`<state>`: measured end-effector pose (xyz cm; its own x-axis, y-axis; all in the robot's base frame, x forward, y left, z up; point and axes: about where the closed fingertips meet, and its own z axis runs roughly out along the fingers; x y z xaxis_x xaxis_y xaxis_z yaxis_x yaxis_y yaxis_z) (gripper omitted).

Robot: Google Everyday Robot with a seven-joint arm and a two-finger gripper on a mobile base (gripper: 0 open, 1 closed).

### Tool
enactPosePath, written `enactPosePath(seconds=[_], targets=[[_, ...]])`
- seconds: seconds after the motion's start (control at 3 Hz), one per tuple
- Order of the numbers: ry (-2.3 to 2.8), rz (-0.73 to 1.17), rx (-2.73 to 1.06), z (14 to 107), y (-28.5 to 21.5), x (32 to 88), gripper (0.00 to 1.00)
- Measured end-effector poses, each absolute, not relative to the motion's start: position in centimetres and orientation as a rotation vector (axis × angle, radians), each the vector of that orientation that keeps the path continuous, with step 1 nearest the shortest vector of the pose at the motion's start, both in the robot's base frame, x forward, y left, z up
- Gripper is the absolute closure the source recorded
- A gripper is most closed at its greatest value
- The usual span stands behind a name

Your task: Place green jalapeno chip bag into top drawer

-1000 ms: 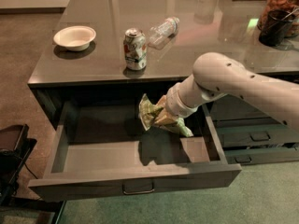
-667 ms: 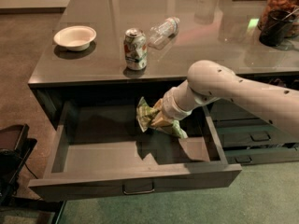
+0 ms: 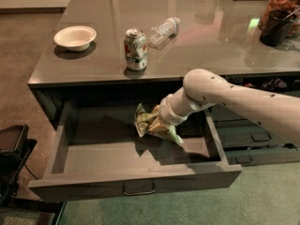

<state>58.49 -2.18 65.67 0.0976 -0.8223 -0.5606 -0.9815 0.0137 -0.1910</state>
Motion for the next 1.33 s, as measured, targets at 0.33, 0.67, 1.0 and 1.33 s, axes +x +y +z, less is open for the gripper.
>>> enactPosePath(seconds=[0.33,0.67,1.0,1.33], targets=[[1.762,0.387,-1.846,65.67,-2.18,58.49,0.63],[1.762,0.387,-1.846,65.66,-2.18,58.48,0.40],[1.762,0.387,-1.846,65.66,-2.18,58.48,0.17],[1.762,0.388,-1.847,65.63,-2.14,58.47,0.00]])
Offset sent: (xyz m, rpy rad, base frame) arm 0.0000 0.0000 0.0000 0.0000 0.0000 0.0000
